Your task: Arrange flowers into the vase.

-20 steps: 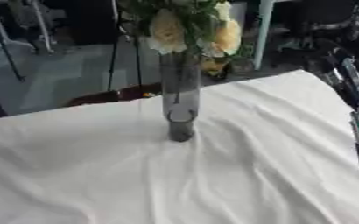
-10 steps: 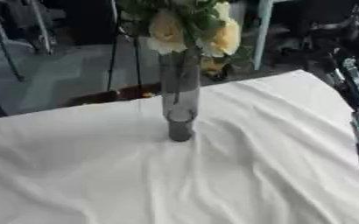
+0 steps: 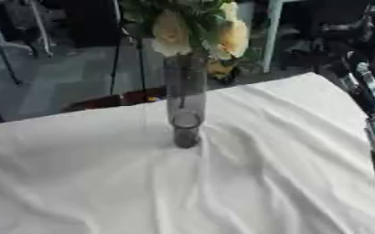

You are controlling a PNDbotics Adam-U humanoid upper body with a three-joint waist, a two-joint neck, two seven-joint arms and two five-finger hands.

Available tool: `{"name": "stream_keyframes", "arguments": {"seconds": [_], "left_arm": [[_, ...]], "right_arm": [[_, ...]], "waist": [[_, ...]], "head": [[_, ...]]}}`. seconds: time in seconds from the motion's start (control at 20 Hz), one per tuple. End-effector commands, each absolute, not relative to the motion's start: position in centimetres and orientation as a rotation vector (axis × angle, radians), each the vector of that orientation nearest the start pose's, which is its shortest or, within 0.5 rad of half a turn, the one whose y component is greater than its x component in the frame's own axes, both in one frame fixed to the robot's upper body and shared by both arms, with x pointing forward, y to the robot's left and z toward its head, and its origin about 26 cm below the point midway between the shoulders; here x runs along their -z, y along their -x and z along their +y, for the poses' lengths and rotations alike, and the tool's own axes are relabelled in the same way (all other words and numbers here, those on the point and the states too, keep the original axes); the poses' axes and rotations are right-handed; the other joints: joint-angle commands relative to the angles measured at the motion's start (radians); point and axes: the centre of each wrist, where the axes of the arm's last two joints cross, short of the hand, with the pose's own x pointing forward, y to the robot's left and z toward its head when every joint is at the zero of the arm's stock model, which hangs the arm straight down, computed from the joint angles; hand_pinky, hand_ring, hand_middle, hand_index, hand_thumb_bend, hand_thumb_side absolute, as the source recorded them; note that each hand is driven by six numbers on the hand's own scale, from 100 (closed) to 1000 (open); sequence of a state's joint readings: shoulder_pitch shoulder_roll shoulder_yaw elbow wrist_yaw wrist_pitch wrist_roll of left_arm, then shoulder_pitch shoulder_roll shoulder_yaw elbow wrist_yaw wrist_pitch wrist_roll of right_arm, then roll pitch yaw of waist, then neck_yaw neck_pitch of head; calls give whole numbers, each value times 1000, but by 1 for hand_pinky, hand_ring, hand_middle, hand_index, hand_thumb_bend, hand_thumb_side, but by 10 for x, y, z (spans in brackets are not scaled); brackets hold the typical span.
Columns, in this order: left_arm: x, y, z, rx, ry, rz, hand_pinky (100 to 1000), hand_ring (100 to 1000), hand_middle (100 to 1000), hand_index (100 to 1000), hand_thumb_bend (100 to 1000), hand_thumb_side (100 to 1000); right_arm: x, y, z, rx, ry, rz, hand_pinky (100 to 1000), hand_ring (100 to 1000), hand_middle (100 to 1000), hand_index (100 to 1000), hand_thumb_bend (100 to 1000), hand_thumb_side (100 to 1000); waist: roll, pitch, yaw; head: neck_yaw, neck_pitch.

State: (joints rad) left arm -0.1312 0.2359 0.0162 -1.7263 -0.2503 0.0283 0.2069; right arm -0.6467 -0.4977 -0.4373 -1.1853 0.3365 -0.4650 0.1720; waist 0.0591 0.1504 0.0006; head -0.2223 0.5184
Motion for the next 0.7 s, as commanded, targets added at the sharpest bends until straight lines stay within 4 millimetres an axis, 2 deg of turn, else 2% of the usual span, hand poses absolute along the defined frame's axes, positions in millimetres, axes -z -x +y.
{"name": "stream_keyframes", "arguments": {"seconds": [0.05,0.55,0.7], "left_arm": [[-84,-306,285,199,-552,-1860,493,686,613,708,267,841],[-85,-306,286,190,-546,-1867,492,685,612,707,262,846],[-89,-307,286,178,-548,-1879,491,685,612,706,228,933]], "right_arm": [[-207,-393,-442,-508,803,-2181,755,966,627,933,729,975],[-204,-391,-441,-492,764,-2186,752,965,619,934,708,979],[-205,-389,-440,-490,752,-2199,750,962,617,934,696,994]], "waist": [[-8,-27,0],[-4,-27,4],[-3,-28,2]], "head": [[-4,-5],[-4,-6],[-7,-7]]}}
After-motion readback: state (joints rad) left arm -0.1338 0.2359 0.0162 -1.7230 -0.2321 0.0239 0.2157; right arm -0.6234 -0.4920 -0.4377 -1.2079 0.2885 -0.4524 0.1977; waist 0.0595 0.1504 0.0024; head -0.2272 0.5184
